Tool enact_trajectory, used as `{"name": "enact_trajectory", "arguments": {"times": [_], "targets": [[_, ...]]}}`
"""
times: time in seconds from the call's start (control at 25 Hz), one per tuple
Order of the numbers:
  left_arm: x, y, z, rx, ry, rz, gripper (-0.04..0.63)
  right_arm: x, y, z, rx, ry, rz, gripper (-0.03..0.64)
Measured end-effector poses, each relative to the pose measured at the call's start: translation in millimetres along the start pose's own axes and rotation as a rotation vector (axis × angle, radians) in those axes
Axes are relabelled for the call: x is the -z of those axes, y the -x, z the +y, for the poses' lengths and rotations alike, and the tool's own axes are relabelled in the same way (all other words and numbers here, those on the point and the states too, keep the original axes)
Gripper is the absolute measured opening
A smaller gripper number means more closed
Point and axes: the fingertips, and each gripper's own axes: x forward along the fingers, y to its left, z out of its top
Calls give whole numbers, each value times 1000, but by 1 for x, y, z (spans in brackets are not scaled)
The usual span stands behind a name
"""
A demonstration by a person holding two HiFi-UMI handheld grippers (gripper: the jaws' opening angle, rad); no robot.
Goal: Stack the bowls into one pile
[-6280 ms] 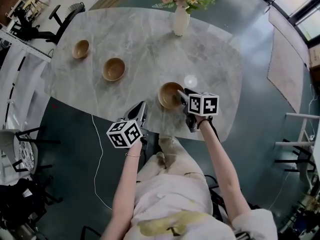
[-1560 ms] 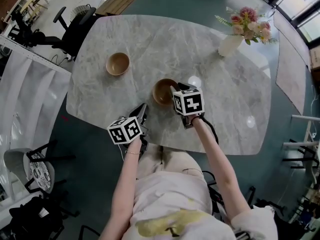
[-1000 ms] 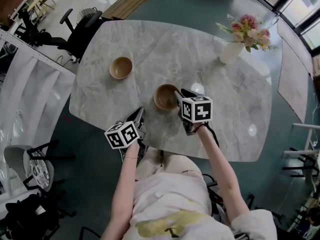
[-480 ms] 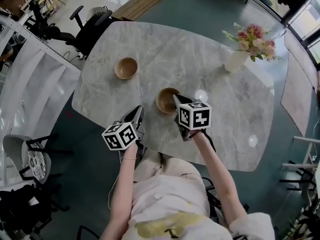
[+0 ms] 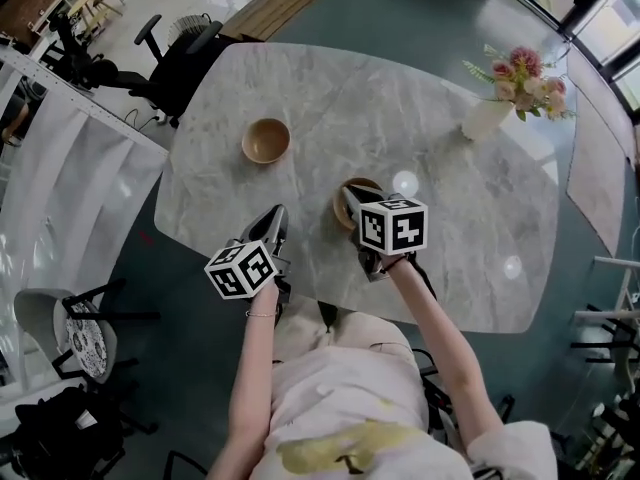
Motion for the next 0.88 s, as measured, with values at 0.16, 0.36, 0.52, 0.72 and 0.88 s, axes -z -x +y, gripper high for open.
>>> {"name": "enact_trajectory", "arguments": {"times": [0.16, 0.36, 0.52, 0.72, 0.88], "targets": [[-19, -4, 24, 25, -16, 30, 0, -11, -25, 15, 17, -51, -18, 8], [-38, -9, 54, 62, -33, 78, 0, -27, -61, 33, 50, -121, -60, 6], [-49, -16, 75, 87, -47, 110, 0, -40, -89, 41, 64, -181, -99, 8], [-58, -26, 91, 117, -67, 147, 0, -54, -113, 37, 103, -258, -150, 8], [-60, -33, 102, 129, -68, 176, 0, -60, -130, 32, 125, -276, -160, 18]]}}
